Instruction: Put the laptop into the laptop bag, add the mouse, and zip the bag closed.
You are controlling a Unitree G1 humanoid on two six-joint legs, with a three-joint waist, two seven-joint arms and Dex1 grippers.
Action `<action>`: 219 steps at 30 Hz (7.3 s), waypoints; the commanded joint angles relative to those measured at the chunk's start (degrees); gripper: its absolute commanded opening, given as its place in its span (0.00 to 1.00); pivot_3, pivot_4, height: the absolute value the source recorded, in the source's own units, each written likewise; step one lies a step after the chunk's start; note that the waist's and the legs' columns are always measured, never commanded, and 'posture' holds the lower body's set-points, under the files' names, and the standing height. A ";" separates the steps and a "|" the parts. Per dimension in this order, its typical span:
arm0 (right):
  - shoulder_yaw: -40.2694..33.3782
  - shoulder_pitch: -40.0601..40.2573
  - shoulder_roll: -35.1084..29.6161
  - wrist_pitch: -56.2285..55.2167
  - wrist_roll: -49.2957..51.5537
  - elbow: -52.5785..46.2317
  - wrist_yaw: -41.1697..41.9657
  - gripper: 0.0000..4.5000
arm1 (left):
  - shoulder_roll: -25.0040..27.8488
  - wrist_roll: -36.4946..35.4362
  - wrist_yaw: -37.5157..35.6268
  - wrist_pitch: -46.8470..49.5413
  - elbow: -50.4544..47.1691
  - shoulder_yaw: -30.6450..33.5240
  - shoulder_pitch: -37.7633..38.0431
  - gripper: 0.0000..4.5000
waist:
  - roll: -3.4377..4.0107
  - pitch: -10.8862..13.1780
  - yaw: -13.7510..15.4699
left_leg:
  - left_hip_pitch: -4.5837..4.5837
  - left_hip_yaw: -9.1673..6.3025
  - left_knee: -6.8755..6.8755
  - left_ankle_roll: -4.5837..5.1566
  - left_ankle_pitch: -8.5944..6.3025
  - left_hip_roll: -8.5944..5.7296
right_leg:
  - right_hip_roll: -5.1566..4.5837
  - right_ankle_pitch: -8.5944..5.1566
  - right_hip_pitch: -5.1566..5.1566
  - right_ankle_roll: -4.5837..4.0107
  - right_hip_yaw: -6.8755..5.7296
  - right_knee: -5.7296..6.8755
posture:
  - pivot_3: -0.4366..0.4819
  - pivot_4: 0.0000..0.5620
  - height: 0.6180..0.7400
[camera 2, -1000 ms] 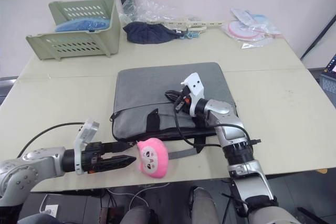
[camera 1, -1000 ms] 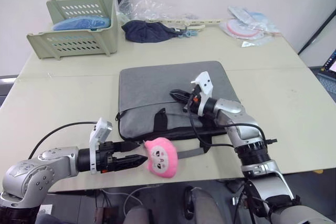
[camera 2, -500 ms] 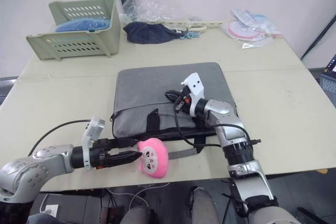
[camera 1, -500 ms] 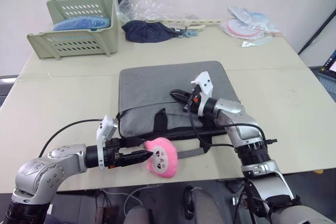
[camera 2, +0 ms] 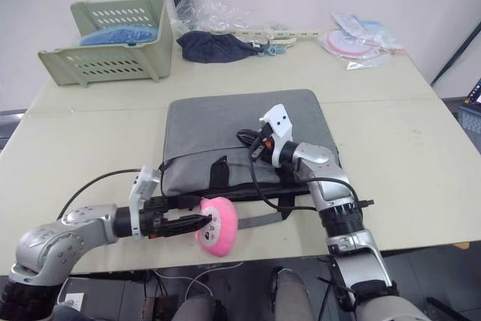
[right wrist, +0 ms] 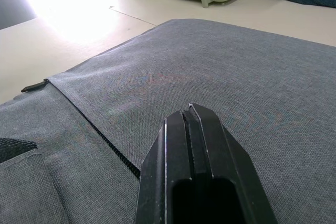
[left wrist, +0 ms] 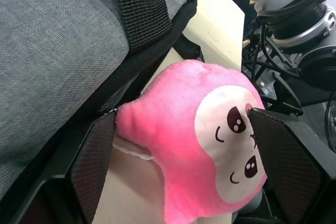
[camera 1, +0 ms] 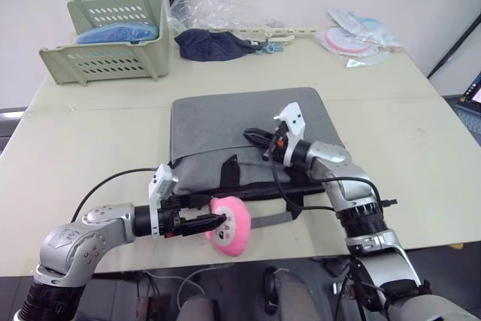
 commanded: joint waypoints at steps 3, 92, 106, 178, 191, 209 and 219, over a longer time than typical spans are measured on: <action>2.66 3.75 -0.11 2.63 -2.47 4.29 -1.05 0.00 | -0.66 -1.36 -0.69 0.48 -1.37 -0.40 -1.02 0.95 | 0.00 0.00 0.00 | 0.00 0.00 0.00 0.00 0.00 0.00 | 0.00 0.00 0.00 0.00 0.00 0.00 | 0.48 0.27 1.00; 3.13 4.37 1.03 2.76 -2.27 3.26 -2.07 0.00 | 0.15 6.29 -13.24 -4.89 10.85 -4.97 -17.87 0.01 | 0.09 0.06 0.10 | -0.05 -0.02 0.00 0.02 0.00 0.03 | 0.01 0.00 0.00 0.00 -0.07 -0.03 | 0.48 0.27 1.00; 2.71 5.11 0.68 3.26 -2.15 2.15 -2.62 0.00 | -3.67 4.86 -15.39 -0.22 5.97 -10.81 -20.19 0.01 | 0.09 0.06 0.11 | -0.06 0.07 0.00 0.04 0.01 0.02 | 0.03 0.00 0.00 0.01 -0.08 -0.05 | 0.48 0.27 1.00; 2.79 4.45 1.47 3.05 -2.30 3.01 -2.76 0.00 | -9.26 9.07 -8.17 1.72 4.36 -6.89 -24.09 0.99 | 0.07 0.04 0.13 | -0.05 -0.05 0.05 0.07 0.05 0.06 | 0.06 0.02 0.06 0.04 -0.06 -0.07 | 0.48 0.27 1.00; 2.63 4.00 1.65 4.87 -1.35 -2.38 -3.44 0.00 | 4.18 3.11 -2.86 5.58 6.13 14.80 -20.18 0.99 | 0.15 0.10 0.04 | -0.06 -0.07 0.03 -0.01 0.06 0.14 | 0.15 0.01 0.00 0.03 -0.06 -0.05 | 0.48 0.27 1.00; -6.14 -6.60 -5.30 21.53 3.42 -28.35 -10.01 0.00 | 7.48 5.64 -4.42 -2.10 15.29 15.28 -19.70 0.99 | 0.50 0.79 0.07 | -0.61 0.40 0.03 -0.11 0.11 0.05 | 0.22 0.01 -0.86 0.01 -0.17 -0.03 | 0.48 0.27 1.00; -16.22 -7.66 -18.08 31.78 5.64 -28.16 -9.65 0.00 | 8.70 8.73 -5.94 -5.48 22.01 16.28 -16.43 0.99 | 0.47 0.89 0.31 | -0.65 0.37 0.02 -0.10 0.11 0.04 | 0.22 0.01 -0.86 0.02 -0.21 -0.03 | 0.48 0.27 1.00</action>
